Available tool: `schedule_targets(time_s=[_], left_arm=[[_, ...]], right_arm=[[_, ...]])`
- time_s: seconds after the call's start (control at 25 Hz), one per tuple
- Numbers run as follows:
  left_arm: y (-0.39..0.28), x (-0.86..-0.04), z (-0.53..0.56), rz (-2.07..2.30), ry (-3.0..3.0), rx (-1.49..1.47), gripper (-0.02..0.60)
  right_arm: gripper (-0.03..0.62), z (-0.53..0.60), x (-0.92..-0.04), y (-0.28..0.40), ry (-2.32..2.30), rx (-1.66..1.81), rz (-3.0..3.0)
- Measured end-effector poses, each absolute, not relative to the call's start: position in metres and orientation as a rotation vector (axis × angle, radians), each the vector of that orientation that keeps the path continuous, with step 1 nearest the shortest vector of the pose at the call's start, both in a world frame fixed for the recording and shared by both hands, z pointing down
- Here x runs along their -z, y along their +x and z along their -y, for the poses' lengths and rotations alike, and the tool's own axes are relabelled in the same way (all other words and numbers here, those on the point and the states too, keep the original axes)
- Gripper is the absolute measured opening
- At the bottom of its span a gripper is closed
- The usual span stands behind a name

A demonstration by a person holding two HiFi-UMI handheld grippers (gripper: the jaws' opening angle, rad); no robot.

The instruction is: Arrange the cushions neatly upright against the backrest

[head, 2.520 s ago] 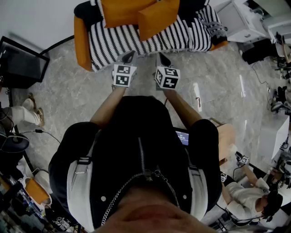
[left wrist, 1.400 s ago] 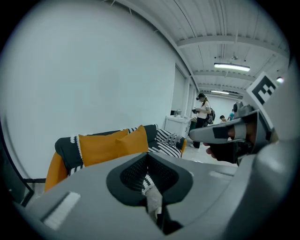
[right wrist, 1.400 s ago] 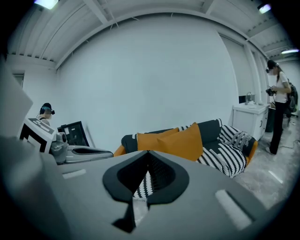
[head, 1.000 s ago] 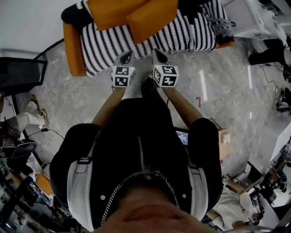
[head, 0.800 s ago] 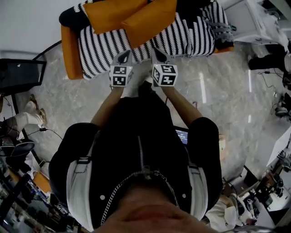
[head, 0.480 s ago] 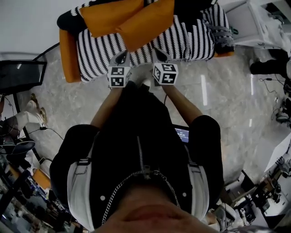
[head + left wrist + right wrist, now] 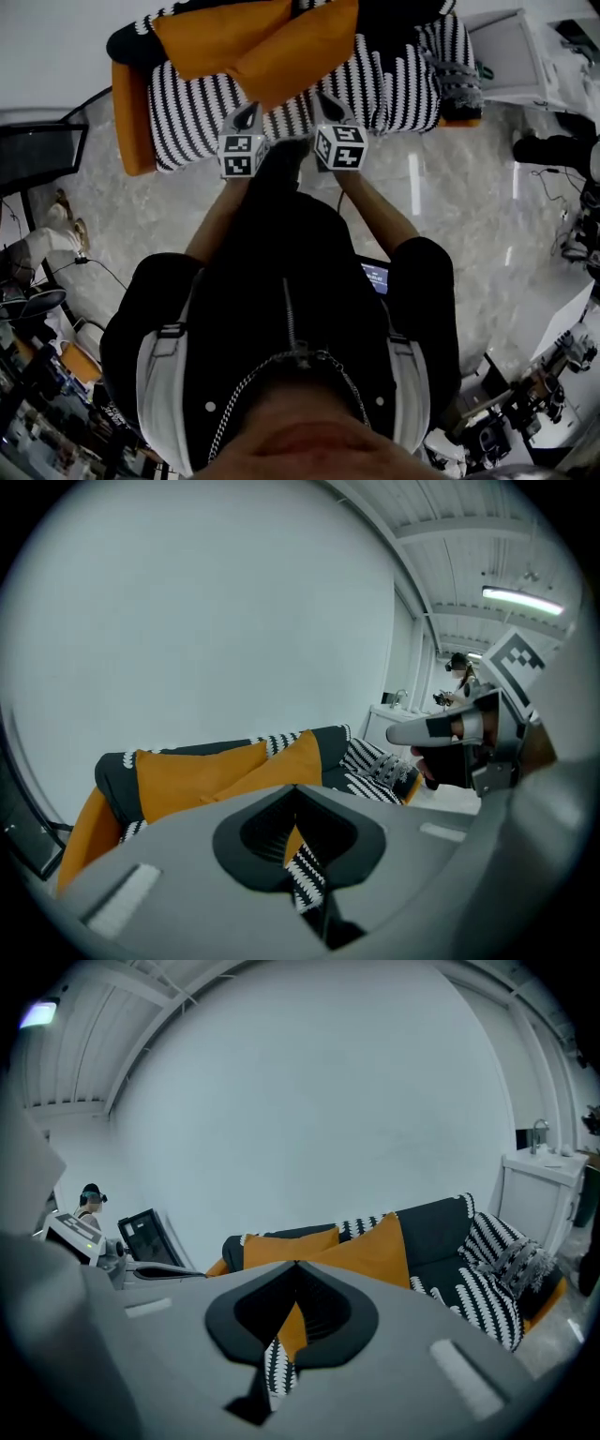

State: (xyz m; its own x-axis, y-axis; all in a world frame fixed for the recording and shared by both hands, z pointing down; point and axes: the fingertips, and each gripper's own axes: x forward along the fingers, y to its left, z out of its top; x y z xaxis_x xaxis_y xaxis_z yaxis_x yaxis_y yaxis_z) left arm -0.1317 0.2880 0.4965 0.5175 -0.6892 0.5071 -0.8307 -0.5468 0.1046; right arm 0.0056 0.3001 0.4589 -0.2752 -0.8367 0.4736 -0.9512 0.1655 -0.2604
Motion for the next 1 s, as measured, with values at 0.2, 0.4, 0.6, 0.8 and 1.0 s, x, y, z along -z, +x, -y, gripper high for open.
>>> schedule_targets(time_s=[0.2,0.4,0.6,0.8,1.0], left_arm=[[-0.125,-0.517,-0.244,1.301,2.369,-0.605,0.011],[-0.115,-0.528,-0.189,1.37,2.302,-0.628,0.011],[-0.104,-0.535,-0.154,1.434,2.231,-0.634,0.011],[-0.114,-0.543,-0.125,1.51,2.16,-0.64,0.011],[-0.135,-0.548,-0.117,1.601,2.077,-0.644,0.011]], right_arm=[[0.003,-0.245,-0.468,0.024,1.698,-0.759,2.219],[0.003,-0.182,-0.466,0.041,1.595,-0.703,2.25],[0.003,-0.133,-0.47,0.064,1.491,-0.683,2.256],[0.003,-0.093,-0.473,0.079,1.45,-0.677,2.243],[0.003,-0.07,-0.485,0.084,1.411,-0.694,2.218]])
